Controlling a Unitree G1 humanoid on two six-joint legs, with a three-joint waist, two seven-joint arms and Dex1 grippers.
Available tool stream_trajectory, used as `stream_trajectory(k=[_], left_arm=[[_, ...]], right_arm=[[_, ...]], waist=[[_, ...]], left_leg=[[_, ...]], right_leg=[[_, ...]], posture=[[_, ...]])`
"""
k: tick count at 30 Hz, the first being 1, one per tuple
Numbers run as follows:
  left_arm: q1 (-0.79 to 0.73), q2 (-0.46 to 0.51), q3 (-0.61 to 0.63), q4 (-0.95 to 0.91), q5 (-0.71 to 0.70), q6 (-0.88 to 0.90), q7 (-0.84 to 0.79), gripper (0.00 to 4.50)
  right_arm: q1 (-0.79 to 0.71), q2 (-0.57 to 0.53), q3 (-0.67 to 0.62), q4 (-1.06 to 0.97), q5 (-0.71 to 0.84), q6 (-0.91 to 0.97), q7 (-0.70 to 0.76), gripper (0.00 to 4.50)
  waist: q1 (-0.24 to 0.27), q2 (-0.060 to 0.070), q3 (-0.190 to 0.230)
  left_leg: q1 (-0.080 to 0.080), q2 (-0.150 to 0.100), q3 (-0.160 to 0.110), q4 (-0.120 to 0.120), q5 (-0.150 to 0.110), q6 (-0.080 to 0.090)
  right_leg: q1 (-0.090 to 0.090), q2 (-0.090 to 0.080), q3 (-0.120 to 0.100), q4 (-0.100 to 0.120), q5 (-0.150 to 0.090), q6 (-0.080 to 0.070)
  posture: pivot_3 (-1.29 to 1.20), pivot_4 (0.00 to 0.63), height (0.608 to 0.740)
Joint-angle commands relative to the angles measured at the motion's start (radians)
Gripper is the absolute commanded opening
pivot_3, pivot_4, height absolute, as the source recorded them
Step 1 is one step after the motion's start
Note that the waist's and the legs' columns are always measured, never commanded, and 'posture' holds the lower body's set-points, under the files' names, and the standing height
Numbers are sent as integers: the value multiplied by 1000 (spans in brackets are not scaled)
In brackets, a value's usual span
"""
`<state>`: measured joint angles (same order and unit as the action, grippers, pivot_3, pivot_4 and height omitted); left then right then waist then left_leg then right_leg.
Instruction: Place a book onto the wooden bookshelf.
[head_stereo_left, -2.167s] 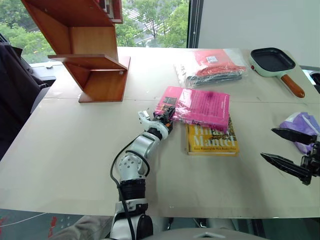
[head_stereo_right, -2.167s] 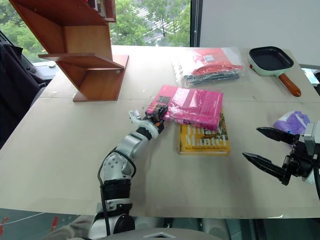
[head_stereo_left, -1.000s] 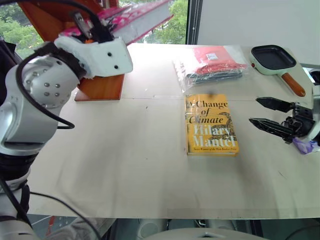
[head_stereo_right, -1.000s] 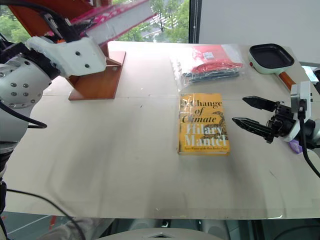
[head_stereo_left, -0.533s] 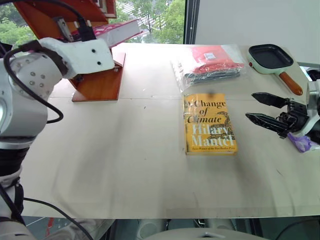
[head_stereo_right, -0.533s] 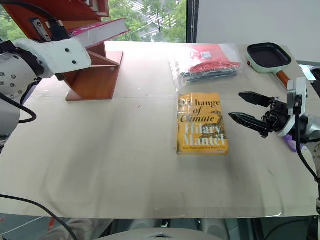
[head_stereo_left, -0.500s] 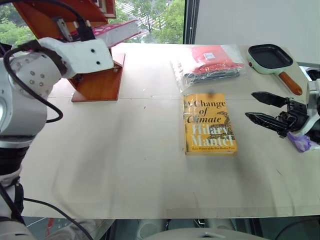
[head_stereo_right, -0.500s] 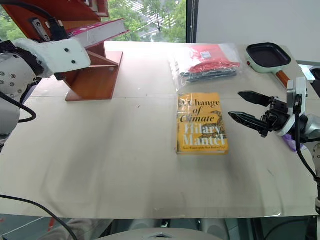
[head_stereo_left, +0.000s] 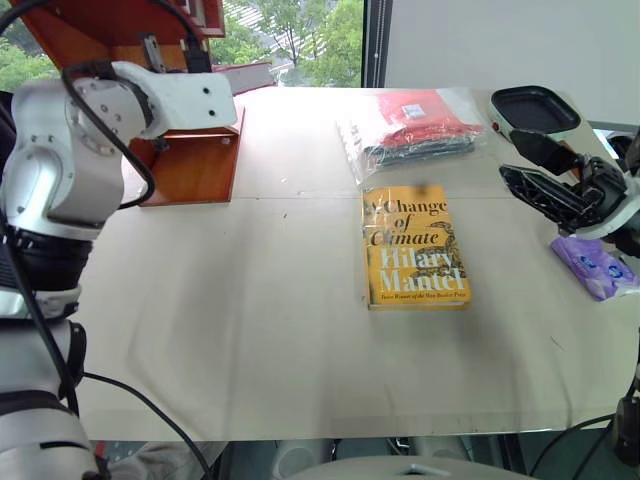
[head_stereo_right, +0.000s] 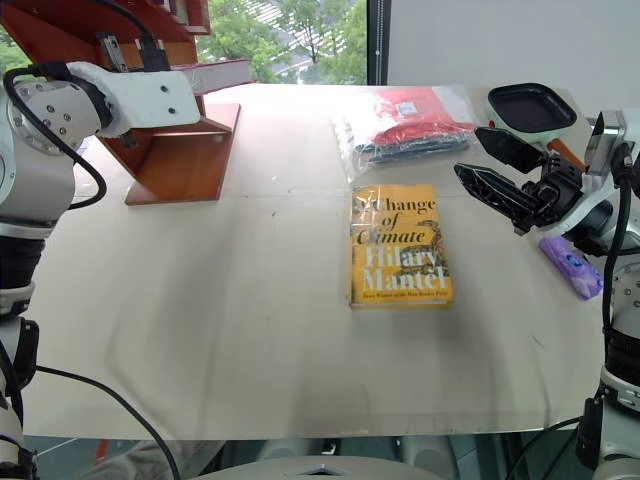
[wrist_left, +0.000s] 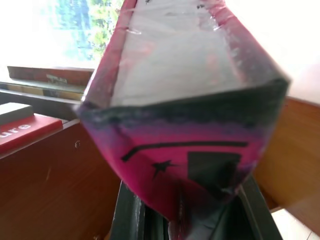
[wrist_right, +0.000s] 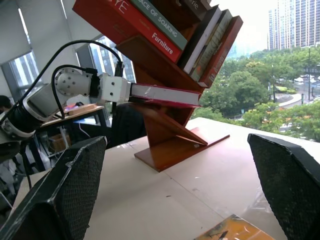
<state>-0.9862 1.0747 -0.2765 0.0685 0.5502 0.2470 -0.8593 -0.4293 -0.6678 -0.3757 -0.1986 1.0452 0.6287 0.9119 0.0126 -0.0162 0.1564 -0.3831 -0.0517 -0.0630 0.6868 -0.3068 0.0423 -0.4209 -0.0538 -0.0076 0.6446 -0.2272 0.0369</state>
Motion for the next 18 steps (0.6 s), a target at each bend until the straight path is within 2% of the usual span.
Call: stream_trajectory(k=[1, 5, 11, 15, 18], left_arm=[[-57, 22, 6, 10, 37, -25, -64, 178], [-88, 20, -5, 29, 62, -43, -130, 178], [-234, 63, -25, 126, 146, -112, -198, 178], [-236, 110, -31, 173, 177, -137, -231, 178], [-200, 110, -32, 167, 189, -118, -254, 178]], right_arm=[[-30, -22, -18, -20, 21, 12, 0, 4500], [-65, -27, 2, 15, 7, 20, 25, 4500], [-142, -9, 44, 89, -30, 9, 57, 4500], [-164, -5, 55, 120, -47, 4, 81, 4500], [-165, 0, 55, 120, -53, 7, 86, 4500]], waist=[[0, 0, 0], [0, 0, 0], [-2, -1, 0], [-14, -1, 0], [-26, -1, 0]], left_leg=[[0, 0, 0, 0, 0, 0], [-1, 0, 0, 0, 0, 0], [-2, 0, 1, 1, 0, 0], [-3, 0, 2, 0, 0, 0], [-3, 0, 2, 0, 0, 0]], right_leg=[[0, 0, 0, 0, 0, 0], [-1, 0, 0, 0, 0, 0], [-3, 1, -1, 1, 0, 0], [-4, 1, -1, 3, 0, 0], [-4, 0, -1, 3, 0, 0]], posture=[[0, 150, 720], [0, 150, 720], [0, 150, 720], [0, 150, 720], [0, 150, 720]])
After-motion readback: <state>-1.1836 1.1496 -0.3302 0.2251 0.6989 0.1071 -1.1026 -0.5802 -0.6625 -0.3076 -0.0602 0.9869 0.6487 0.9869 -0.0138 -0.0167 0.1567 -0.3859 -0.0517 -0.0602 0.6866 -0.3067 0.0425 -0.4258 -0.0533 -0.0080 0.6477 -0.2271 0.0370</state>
